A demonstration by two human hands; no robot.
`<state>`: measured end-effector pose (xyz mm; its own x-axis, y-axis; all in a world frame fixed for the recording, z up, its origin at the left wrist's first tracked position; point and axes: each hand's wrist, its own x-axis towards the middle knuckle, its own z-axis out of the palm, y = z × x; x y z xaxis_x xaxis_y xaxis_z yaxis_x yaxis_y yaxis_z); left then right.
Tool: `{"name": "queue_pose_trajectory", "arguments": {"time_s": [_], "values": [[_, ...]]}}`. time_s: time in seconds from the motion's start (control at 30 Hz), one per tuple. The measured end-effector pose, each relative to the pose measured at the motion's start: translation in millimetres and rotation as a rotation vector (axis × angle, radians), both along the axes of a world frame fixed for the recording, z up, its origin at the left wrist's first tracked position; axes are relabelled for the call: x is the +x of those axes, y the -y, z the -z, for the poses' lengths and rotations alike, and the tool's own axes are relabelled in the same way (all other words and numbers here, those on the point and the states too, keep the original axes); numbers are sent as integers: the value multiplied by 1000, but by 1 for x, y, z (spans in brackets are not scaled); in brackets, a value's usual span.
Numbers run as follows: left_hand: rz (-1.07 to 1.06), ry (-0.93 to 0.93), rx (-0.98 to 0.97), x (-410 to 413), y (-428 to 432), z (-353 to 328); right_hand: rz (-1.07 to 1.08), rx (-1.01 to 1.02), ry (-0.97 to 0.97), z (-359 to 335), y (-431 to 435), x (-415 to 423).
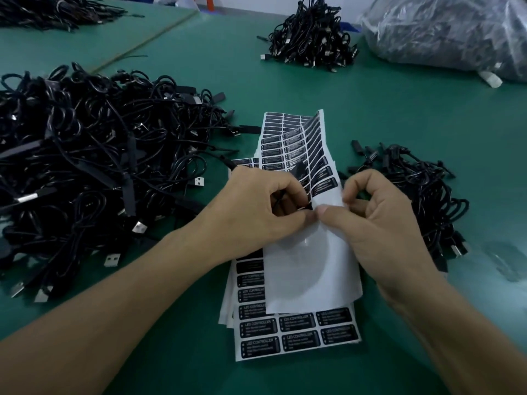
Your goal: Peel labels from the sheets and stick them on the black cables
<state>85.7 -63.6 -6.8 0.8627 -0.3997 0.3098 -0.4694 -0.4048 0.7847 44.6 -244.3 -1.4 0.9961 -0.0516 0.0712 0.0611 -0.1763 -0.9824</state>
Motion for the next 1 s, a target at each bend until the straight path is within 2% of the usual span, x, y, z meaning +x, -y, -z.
{"name": "queue_pose_trajectory", "arguments": {"time_s": [0.57,1.0], "values": [[6,-24,11,3,-3,2,58,-45,52,4,-6,0],[-65,37,-4,1,-1,1,120,-1,119,6,-8,1]]}}
